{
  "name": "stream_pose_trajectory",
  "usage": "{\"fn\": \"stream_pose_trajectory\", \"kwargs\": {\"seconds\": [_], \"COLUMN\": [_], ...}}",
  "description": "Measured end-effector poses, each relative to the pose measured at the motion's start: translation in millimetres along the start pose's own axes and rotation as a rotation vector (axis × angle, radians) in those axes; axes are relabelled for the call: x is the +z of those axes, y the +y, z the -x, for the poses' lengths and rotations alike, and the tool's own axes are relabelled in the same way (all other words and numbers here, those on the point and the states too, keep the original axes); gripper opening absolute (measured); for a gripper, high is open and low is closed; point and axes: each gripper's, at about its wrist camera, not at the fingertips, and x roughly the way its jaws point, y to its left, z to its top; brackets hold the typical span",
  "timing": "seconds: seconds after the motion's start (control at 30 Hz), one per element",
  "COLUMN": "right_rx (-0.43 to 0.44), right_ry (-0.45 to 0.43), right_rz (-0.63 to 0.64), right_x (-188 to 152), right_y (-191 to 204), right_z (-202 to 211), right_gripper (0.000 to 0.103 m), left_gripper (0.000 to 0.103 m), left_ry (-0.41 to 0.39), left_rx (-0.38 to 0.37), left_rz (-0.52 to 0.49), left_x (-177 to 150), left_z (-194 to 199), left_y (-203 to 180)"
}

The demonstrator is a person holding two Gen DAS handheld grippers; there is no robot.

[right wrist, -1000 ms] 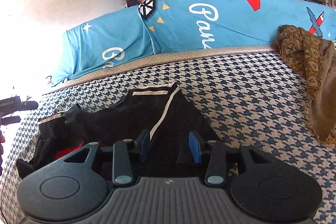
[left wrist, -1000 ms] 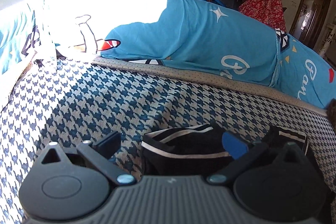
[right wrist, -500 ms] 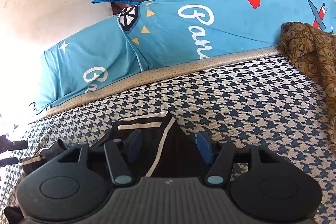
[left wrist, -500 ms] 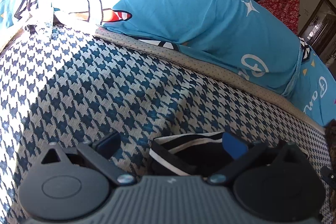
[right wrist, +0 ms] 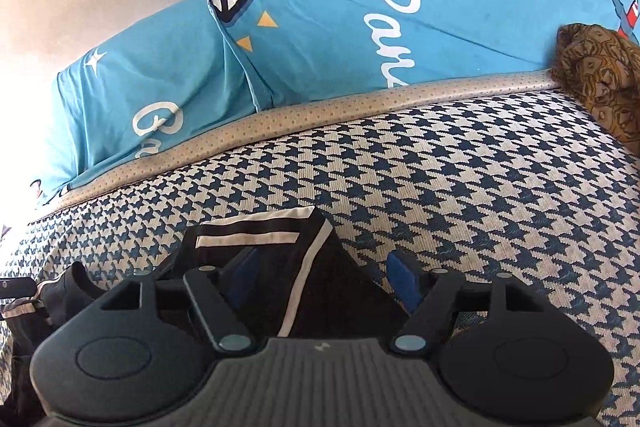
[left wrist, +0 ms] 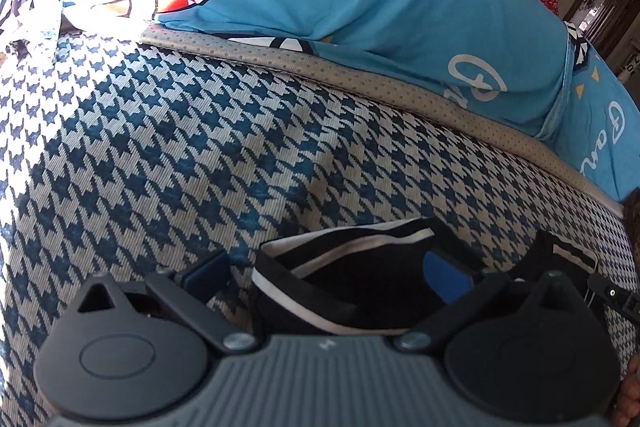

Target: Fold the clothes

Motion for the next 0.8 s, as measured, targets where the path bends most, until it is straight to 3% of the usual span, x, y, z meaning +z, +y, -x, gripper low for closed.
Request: {"fn": "stream_pose_trajectory", "kwargs": {"seconds": [0.33,0.47,0.63,0.67,0.7,0.8], "right_rx": [0.01,0.022,0.018,0.02,0.027,0.041], "right_ry": [0.008,0.006,-0.005,-0.008,-0.012,-0.013], "right_rz": [0.064,0.118,0.213,0.223,0.229,0.259], "right_x": [0.0,1.3,-0.6,-0.8,-0.8,-0.4], "right_y": [13.3,22.4,36.6,37.7,38.2,42.0], "right_z": [-16.6,-19.5,-23.0,-23.1,-23.0,-23.5], "right_gripper": [0.08,0.079,0.051,0.048,0.037,0.016], "left_gripper": [0.103,0.103,0.099,0.093,0.09,0.064], "left_ry": [0.006,0.003,-0.004,-0.012,-0.019,-0.036], "left_rx": [0.046,0.052,0.047,0.058,0.072,0.051], "left_rz": [-0.177,-0.246,-0.327,-0.352,-0.373,-0.388], "left_x": [-7.0,-10.7,-15.2,-16.8,-18.0,-19.2], "left_z": [-11.7,-16.2,-20.0,-19.9,-19.8,-17.1], "left_y": [-33.6,-47.2,-65.0,-70.3,-74.7,-80.9]}}
